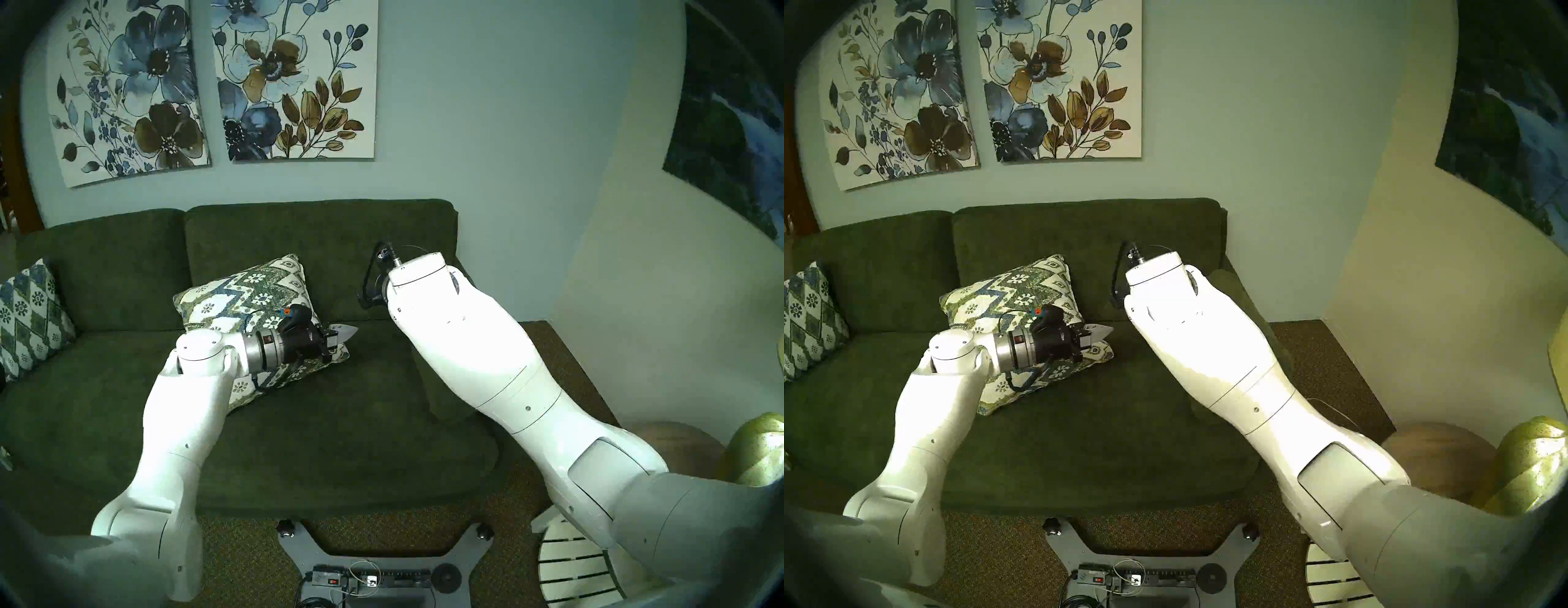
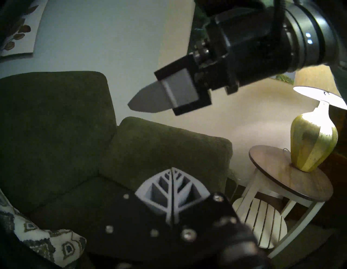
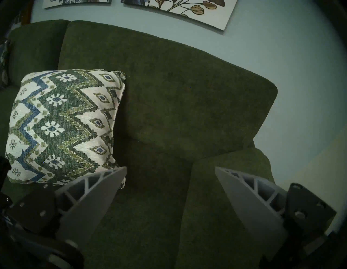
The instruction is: Fix throw pillow on sofa
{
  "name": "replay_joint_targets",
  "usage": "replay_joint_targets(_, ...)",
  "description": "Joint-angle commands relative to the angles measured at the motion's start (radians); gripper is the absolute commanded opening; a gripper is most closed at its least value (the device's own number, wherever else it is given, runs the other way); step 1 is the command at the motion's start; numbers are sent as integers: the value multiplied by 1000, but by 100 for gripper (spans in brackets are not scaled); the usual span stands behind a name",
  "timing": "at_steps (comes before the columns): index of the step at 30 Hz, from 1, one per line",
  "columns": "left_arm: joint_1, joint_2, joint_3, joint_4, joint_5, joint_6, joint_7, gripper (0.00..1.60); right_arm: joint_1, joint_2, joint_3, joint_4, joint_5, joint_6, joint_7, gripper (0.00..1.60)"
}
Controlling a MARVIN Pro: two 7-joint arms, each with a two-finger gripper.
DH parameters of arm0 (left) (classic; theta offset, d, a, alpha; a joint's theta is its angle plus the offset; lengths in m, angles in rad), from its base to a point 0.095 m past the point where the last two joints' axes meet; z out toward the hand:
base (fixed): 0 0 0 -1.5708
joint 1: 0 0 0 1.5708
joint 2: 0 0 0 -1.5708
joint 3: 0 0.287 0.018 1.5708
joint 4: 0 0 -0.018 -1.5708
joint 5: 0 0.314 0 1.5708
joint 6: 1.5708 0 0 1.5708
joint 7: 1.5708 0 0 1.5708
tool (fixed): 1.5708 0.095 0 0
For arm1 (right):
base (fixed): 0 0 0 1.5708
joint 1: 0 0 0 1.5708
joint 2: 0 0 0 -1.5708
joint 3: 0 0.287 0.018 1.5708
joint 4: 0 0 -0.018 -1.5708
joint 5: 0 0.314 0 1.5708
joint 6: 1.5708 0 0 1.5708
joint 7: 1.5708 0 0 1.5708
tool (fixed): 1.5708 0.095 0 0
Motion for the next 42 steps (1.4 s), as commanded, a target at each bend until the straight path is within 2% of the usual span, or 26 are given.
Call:
replay_joint_targets(1, 108, 32, -96, -108, -7, 10, 64, 0, 18, 13, -13, -24, 20, -2, -27, 160)
replay_joint_targets(4, 102, -10, -139, -86, 14, -26, 145, 0, 23, 19, -21, -27, 38, -2, -40, 160)
replay_joint_targets(5, 90, -26, -157, -69, 29, -28, 130, 0, 24, 20, -23, -27, 42, -2, -42, 160)
replay_joint_targets(6, 90, -44, -162, -71, 29, -35, 185, 0, 27, 23, -27, -28, 52, -2, -49, 160)
replay_joint_targets(7, 78, -59, -174, -56, 42, -45, 181, 0, 29, 26, -30, -29, 59, -2, -54, 160)
replay_joint_targets(9, 65, -82, -176, -34, 47, -52, 225, 1, 32, 30, -35, -29, 72, -2, -63, 160)
replay_joint_targets(10, 58, -98, -183, -22, 50, -55, 248, 24, 34, 31, -37, -30, 76, -2, -65, 160)
replay_joint_targets(11, 53, -106, -183, -12, 50, -68, 266, 54, 35, 32, -39, -30, 82, -2, -69, 160)
replay_joint_targets(12, 48, -113, -185, 1, 50, -76, 281, 55, 37, 34, -42, -30, 88, -2, -73, 160)
replay_joint_targets(13, 45, -115, -178, 9, 45, -77, 315, 75, 41, 38, -46, -31, 100, -2, -81, 160)
replay_joint_targets(14, 36, -121, -183, 24, 46, -76, 328, 105, 43, 40, -49, -31, 107, -2, -86, 160)
replay_joint_targets(15, 30, -125, -186, 35, 47, -84, 342, 160, 45, 42, -53, -31, 115, -2, -92, 160)
replay_joint_targets(19, 17, -125, -204, 61, 44, -91, 378, 160, 54, 50, -64, -33, 144, -2, -111, 160)
replay_joint_targets(21, 45, -120, -241, 37, 43, -131, 420, 160, 58, 53, -69, -33, 158, -2, -120, 160)
replay_joint_targets(23, 57, -114, -252, 31, 47, -146, 437, 160, 62, 56, -74, -33, 171, -2, -128, 160)
replay_joint_targets(30, 96, -85, -299, 51, 58, -210, 466, 160, 79, 69, -95, -34, 225, -2, -165, 160)
replay_joint_targets(32, 85, -79, -294, 77, 73, -189, 484, 160, 87, 75, -105, -35, 250, -2, -182, 160)
replay_joint_targets(38, 106, -54, -278, 112, 92, -206, 453, 160, 112, 92, -135, -36, 328, -2, -234, 160)
replay_joint_targets(42, 128, -49, -274, 106, 84, -240, 412, 160, 90, 109, -157, -138, 340, -2, -288, 160)
